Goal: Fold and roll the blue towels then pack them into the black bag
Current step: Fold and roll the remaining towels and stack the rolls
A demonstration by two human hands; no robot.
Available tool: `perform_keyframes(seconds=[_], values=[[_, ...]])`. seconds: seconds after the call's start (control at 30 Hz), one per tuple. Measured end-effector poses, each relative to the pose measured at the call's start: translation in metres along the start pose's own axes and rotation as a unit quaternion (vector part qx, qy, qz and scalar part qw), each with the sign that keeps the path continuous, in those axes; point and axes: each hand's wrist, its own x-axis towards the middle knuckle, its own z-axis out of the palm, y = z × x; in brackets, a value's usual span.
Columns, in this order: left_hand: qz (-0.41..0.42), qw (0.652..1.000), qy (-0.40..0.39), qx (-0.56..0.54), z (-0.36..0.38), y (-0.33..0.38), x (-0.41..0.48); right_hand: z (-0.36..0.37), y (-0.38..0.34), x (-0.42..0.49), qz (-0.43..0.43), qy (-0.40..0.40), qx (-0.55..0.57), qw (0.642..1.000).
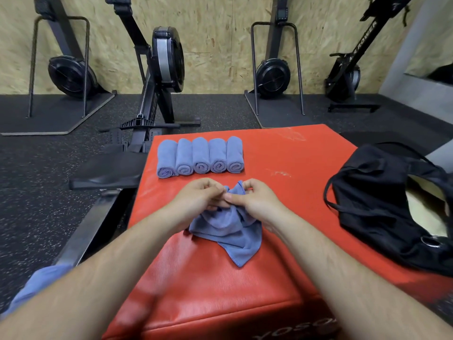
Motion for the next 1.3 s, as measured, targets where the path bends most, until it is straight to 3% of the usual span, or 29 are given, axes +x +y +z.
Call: perform_keyframes(seconds=[0.17,0.33,0.5,0.9,1.13,1.3], values=[[0.025,0.993,0.114,-0.02,-0.003,0.004,0.005,0.0,-0.006,0.004,-0.018,0.045,0.036,0.998],[-0.024,0.984,0.12,0.127,-0.009,-0.006,0.009,-0.006,-0.013,0.006,-0.014,0.061,0.13,0.99],[0.026,0.994,0.083,0.062,-0.005,0.0,0.009,-0.007,-0.015,0.002,-0.026,0.037,0.152,0.987],[0.093,0.957,0.273,-0.039,-0.05,0.048,0.006,-0.061,-0.03,0.0,-0.057,0.184,0.107,0.975],[0.135,0.917,0.352,0.132,-0.084,0.086,-0.019,-0.095,-0.064,-0.03,-0.087,0.173,0.124,0.973],[0.136,0.928,0.344,0.051,-0.091,0.138,-0.026,-0.11,-0.122,-0.05,-0.108,0.112,0.147,0.977]])
